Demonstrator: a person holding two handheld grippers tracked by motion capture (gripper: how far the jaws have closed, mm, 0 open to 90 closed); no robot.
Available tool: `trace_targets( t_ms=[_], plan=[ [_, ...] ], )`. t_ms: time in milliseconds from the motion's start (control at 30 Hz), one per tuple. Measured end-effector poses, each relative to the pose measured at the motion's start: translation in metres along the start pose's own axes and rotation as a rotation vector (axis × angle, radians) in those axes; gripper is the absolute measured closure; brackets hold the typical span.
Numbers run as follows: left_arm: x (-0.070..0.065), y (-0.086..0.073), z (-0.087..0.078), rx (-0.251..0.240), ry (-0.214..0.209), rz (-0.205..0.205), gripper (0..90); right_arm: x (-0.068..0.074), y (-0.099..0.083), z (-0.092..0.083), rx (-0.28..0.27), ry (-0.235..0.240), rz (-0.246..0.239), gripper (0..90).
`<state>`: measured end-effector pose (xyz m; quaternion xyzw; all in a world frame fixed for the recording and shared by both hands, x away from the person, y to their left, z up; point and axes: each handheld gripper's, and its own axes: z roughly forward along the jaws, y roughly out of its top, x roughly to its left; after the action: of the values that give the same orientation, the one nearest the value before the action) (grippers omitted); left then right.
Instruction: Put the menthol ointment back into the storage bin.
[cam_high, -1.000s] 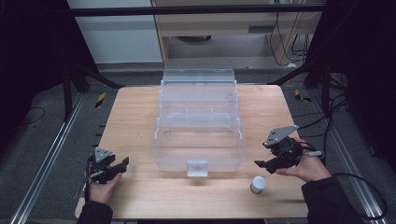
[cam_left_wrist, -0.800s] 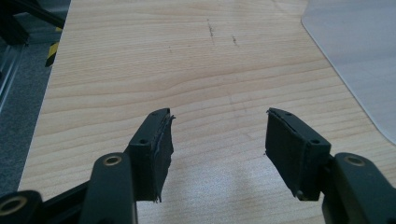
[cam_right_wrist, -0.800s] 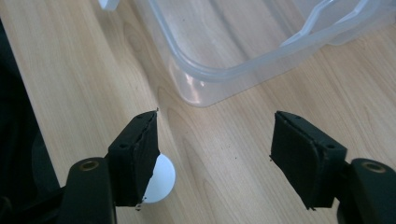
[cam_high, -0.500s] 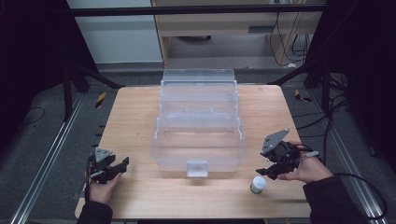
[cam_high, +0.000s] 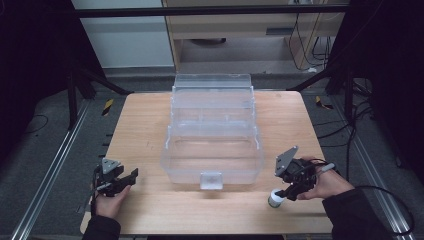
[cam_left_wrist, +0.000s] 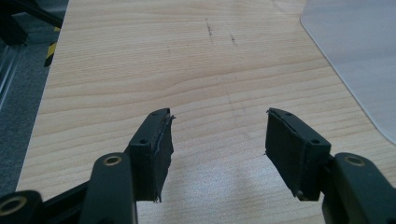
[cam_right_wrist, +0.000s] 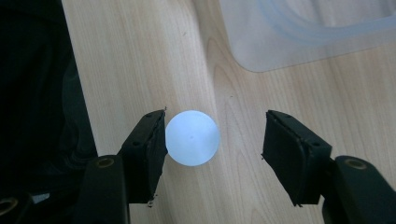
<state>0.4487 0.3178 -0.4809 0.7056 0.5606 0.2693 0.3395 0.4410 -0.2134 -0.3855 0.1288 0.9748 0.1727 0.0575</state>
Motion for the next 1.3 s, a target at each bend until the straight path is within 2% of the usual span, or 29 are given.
trace_targets(
  t_ms=[300, 633, 1300],
  plan=[
    [0.000, 0.000, 0.000, 0.000, 0.000, 0.001, 40.8, 0.004, -0.002, 0.012, 0.044, 0.031, -0.037, 41.4],
    [0.000, 0.000, 0.000, 0.000, 0.000, 0.001, 40.8, 0.006, -0.002, 0.026, 0.104, 0.037, -0.070, 41.7],
    [0.000, 0.000, 0.001, 0.005, 0.001, 0.006, 40.9, 0.007, 0.001, 0.048, 0.180, 0.060, -0.091, 44.8]
  ],
)
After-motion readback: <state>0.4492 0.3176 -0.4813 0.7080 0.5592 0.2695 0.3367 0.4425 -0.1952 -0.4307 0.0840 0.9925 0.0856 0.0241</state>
